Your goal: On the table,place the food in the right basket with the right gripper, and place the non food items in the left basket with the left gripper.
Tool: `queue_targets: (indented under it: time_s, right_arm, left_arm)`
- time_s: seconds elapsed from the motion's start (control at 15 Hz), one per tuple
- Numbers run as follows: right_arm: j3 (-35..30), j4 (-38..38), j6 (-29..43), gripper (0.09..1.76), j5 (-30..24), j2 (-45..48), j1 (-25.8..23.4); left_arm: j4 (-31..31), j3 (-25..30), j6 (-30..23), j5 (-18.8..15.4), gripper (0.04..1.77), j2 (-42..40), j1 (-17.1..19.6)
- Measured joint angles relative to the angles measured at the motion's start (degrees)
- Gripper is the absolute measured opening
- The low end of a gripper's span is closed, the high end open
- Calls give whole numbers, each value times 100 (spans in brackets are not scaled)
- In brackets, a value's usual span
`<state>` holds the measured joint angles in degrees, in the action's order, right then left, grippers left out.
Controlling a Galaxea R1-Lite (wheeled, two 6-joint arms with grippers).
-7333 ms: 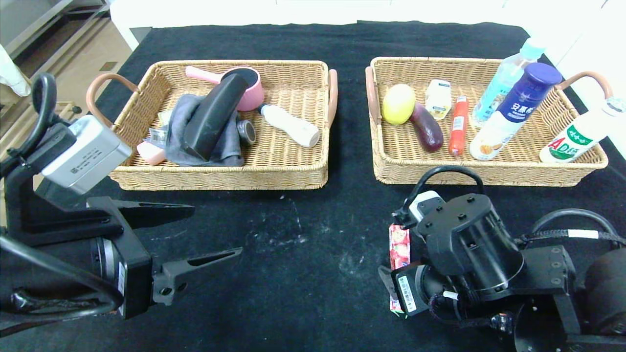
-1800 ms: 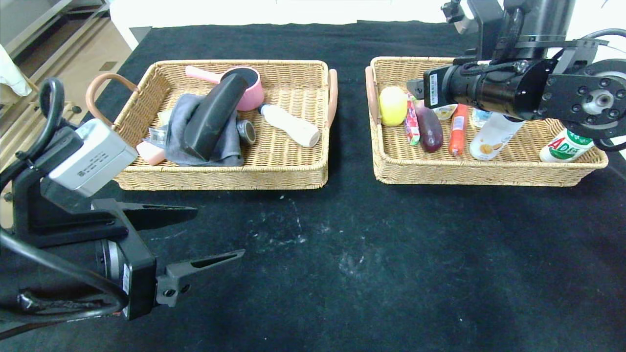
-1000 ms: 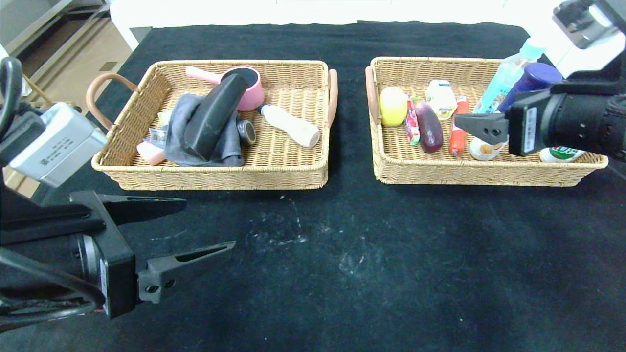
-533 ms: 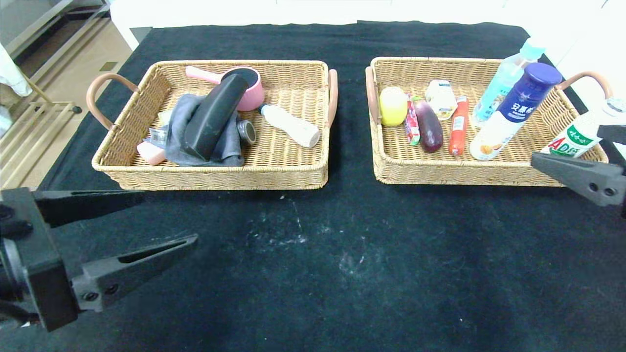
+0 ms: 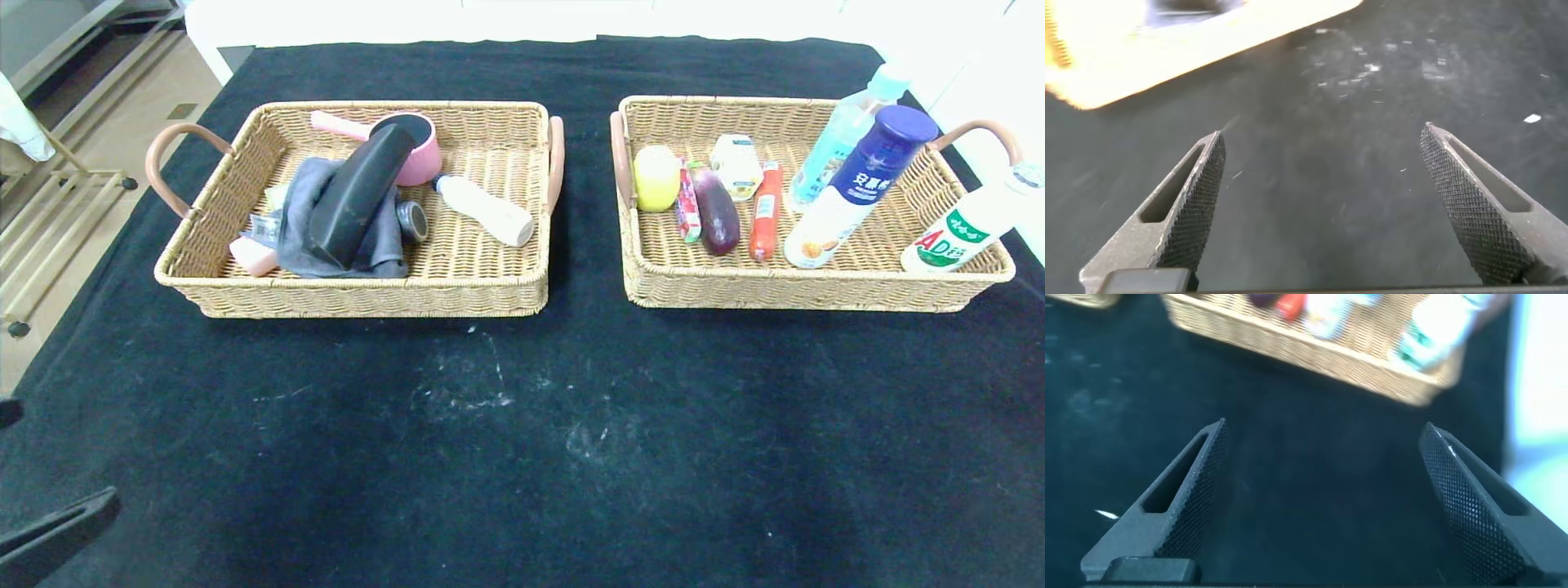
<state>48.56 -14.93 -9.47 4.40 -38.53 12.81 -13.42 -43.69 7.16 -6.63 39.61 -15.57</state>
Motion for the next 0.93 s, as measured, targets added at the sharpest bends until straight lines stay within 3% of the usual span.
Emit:
queue_targets:
  time_s: [0.2, 0.47, 0.93]
  right_arm:
    - [-280, -311, 162, 170, -44, 811, -640]
    - [-449, -866, 289, 170, -272, 1765, -1158]
    - [-1083, -1061, 639, 170, -328, 3007, -1341]
  left_arm:
    - [-256, 89, -2, 60, 172, -664, 534]
    - [-400, 310, -7, 85, 172, -1414, 987]
    - [-816, 513, -9, 88, 172, -2426, 1370]
